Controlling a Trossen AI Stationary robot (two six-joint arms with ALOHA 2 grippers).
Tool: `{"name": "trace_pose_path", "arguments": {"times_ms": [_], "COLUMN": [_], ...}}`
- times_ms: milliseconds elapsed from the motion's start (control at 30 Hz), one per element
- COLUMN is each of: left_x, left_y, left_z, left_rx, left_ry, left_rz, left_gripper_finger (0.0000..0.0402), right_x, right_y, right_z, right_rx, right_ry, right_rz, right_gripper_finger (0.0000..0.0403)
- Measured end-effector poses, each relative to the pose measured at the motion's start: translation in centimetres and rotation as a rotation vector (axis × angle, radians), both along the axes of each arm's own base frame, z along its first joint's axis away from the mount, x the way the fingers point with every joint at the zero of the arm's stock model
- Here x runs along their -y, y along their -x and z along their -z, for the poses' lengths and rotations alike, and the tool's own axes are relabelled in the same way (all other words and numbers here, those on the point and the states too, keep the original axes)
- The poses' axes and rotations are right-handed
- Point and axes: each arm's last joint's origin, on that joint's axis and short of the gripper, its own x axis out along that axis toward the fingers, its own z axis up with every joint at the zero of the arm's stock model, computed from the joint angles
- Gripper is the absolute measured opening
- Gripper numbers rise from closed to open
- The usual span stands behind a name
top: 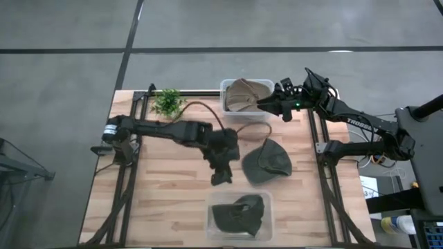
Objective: Pick & Place hat
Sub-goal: Put the black cap into the bottom transparent bin
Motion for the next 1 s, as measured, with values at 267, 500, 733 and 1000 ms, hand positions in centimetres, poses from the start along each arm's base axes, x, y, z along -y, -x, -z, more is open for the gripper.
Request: {"name": "trace_pose_path", "arguments": {"times_ms": [267,500,733,1000], "left_x": [-5.0,-8.0,-10.7,-13.2], "left_y": [-0.3,-0.4,-0.7,-1.9], "left_z": [-1.1,-0.9,-1.2,0.4], "left_rx": [0.037,0.052,0.105,0.080], "left_ry": [-0.009,-0.068,-0.108,-0.065], "left_rz": [-0.136,-0.263,-0.410,-0.520], "left_gripper_finger": [0.0151,0.0151,0.0151,0.0151], "right_x": [-1.0,-3.3,-5.3,-6.0], "right_y": [1.5,5.2,8.2,9.4], "right_z": [-1.5,-4.3,-5.8,-5.3], "right_rx": [0.063,0.203,0.298,0.252], "right_ry": [0.059,0.164,0.216,0.204], "right_rz": [-0.008,-0.006,-0.004,-0.003], "right_gripper_finger": [0.0191,0.0164,0.0135,0.0114]}}
